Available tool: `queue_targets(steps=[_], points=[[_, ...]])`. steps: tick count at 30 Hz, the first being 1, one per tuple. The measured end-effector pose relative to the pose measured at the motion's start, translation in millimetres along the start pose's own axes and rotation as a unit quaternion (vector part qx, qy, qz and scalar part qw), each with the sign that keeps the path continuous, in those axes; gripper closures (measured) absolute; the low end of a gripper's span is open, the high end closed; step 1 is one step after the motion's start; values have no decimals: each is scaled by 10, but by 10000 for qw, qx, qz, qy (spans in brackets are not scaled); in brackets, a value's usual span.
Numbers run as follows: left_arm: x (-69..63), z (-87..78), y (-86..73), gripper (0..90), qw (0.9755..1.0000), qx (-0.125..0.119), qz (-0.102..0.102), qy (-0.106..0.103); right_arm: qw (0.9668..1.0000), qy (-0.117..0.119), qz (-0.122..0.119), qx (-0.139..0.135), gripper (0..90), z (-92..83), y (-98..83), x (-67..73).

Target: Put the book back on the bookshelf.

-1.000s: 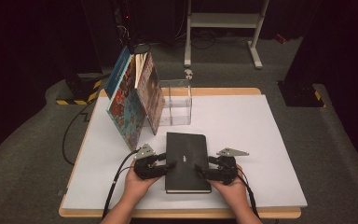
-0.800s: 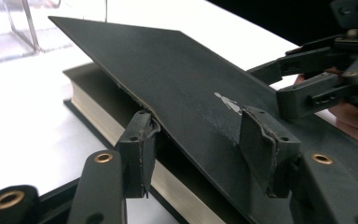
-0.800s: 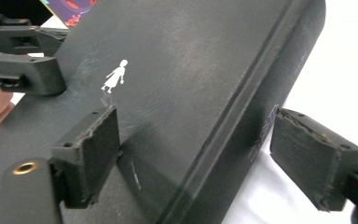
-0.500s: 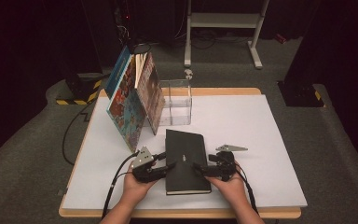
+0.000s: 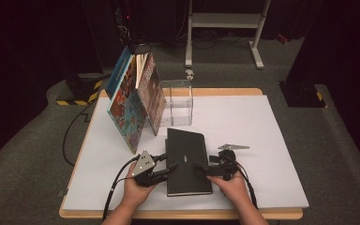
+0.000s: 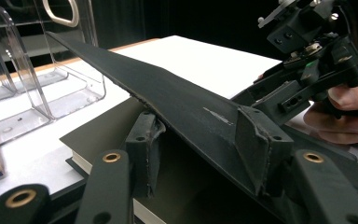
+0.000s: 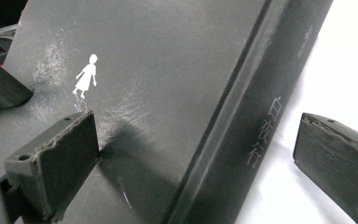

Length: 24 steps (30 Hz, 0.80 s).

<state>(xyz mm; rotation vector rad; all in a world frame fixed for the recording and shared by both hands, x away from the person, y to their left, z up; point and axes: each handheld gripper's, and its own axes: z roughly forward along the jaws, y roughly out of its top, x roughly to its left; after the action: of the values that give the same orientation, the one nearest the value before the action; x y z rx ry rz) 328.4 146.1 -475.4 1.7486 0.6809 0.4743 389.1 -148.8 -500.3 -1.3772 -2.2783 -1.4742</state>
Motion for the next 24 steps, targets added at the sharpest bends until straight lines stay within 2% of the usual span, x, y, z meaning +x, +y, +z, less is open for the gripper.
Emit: queue_targets(steps=[3,4,6,12,13,17,20,21,22,23,24], points=[[-17,-8,5,516,10000,-33,67,18,9999,109,48,8,0,9,5,-16],[-32,-16,16,516,9999,-41,125,35,9995,280,141,28,0,26,9,-45],[-46,-22,25,516,9998,-53,171,51,9985,463,287,83,0,43,15,-77],[-65,-35,34,516,9995,-81,287,68,9970,670,381,106,0,62,21,-107],[-68,-37,33,516,9995,-92,308,71,9959,768,451,136,0,73,21,-121],[-76,-42,35,516,9993,-111,362,78,9941,951,484,199,0,98,22,-133],[-76,-42,34,516,9993,-107,357,79,9947,890,445,242,7,82,33,-119],[-86,-43,42,516,9992,-64,369,116,9963,753,342,242,37,38,47,-93],[-86,-43,42,516,9992,-64,369,116,9963,753,342,242,37,38,47,-93],[-93,-39,49,516,9993,-9,343,141,9979,589,213,168,76,-27,46,-53],[-97,-27,59,516,9993,111,289,197,9987,497,110,98,99,-65,39,-35]])
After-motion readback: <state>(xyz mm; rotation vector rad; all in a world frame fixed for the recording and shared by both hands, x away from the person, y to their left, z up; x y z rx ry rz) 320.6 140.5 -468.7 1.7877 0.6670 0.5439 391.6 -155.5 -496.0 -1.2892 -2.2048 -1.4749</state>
